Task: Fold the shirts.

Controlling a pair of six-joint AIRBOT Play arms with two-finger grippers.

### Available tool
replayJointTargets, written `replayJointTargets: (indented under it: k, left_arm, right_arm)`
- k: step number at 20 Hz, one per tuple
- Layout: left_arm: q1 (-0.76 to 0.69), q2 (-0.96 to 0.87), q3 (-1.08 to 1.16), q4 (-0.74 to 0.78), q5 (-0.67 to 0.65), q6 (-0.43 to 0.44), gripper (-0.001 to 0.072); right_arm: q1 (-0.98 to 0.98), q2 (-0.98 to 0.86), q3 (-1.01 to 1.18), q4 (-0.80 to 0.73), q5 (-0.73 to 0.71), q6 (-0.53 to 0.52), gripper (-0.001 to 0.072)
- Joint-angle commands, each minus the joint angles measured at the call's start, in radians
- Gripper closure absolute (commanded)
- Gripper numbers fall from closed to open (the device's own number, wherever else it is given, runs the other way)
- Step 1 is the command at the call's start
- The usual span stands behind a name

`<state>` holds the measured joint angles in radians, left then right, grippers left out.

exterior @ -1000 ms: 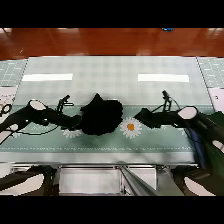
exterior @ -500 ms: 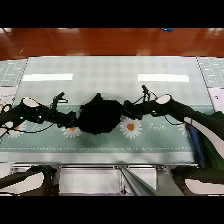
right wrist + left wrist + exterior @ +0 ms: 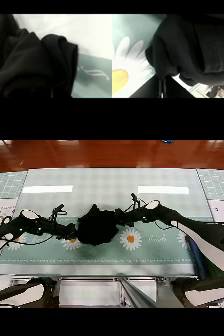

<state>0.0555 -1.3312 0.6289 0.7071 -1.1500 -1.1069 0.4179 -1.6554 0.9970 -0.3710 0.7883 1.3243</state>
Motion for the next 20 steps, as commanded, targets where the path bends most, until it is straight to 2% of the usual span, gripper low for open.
replayJointTargets:
  k: [1,6,9,11,16,20]
  left_arm:
    - [0.018,0.002,0.017,0.000,0.004,0.007,0.0688]
    - [0.169,0.113,0.217,-0.108,-0.079,0.022,0.0688]
    - [0.244,0.198,0.430,-0.245,-0.086,0.021,0.0688]
    - [0.262,0.239,0.596,-0.314,-0.086,0.021,0.0688]
    - [0.277,0.310,0.970,-0.311,-0.091,-0.018,0.0688]
    - [0.356,0.425,1.067,-0.304,-0.093,-0.049,0.0689]
  right_arm:
    - [-0.012,0.011,0.027,-0.038,0.063,-0.036,0.0685]
    - [-0.158,0.256,0.134,-0.315,0.113,0.106,0.0686]
    - [-0.266,0.434,0.291,-0.495,0.146,0.196,0.0686]
    - [-0.307,0.535,0.421,-0.576,0.193,0.215,0.0686]
    - [-0.317,0.772,0.648,-0.806,0.351,0.232,0.0686]
    - [-0.317,0.959,0.700,-0.949,0.415,0.271,0.0686]
